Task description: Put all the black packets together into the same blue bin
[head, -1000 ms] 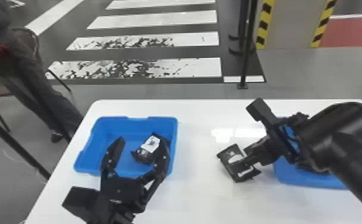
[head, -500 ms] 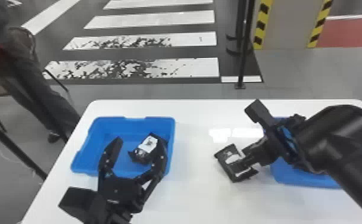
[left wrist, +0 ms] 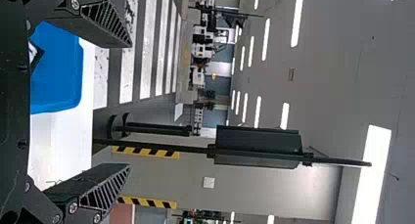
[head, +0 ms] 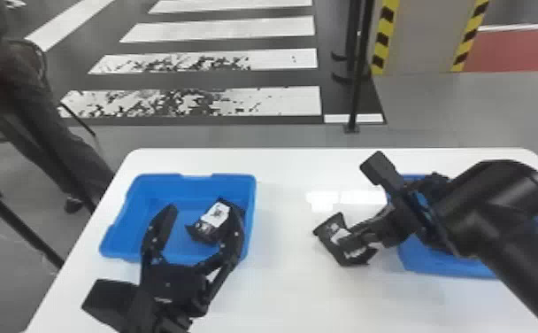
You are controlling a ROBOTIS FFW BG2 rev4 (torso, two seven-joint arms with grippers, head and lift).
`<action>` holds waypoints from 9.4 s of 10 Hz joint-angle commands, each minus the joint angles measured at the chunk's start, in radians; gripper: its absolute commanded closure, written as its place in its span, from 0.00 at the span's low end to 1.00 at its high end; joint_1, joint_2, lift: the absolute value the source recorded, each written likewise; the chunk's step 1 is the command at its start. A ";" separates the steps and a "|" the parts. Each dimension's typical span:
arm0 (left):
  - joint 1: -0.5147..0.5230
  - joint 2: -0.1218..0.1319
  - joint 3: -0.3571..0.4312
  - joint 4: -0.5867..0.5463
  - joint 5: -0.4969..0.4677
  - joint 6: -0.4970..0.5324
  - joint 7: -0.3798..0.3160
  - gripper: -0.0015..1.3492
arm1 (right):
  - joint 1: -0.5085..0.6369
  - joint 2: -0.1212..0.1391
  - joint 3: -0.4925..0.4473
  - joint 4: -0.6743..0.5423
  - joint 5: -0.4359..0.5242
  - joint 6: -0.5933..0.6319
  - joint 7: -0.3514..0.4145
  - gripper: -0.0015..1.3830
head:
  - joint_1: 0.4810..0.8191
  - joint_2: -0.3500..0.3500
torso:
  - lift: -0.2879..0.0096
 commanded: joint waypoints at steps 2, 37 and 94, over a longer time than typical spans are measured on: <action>0.001 -0.002 0.004 0.003 0.000 -0.004 0.000 0.12 | 0.000 -0.002 0.001 0.026 -0.013 -0.017 -0.006 0.65 | 0.63 0.66 | 0.60; -0.188 -0.035 0.283 0.013 -0.175 0.447 -0.291 0.12 | 1.166 0.113 -0.896 -0.917 -0.272 -0.733 -0.267 0.12 | 0.63 0.43 | 0.60; -0.341 0.079 -0.136 0.045 0.016 0.450 -0.495 0.90 | 0.555 0.023 -0.360 -0.696 -0.489 -0.513 -0.308 0.85 | 0.63 0.50 | 0.60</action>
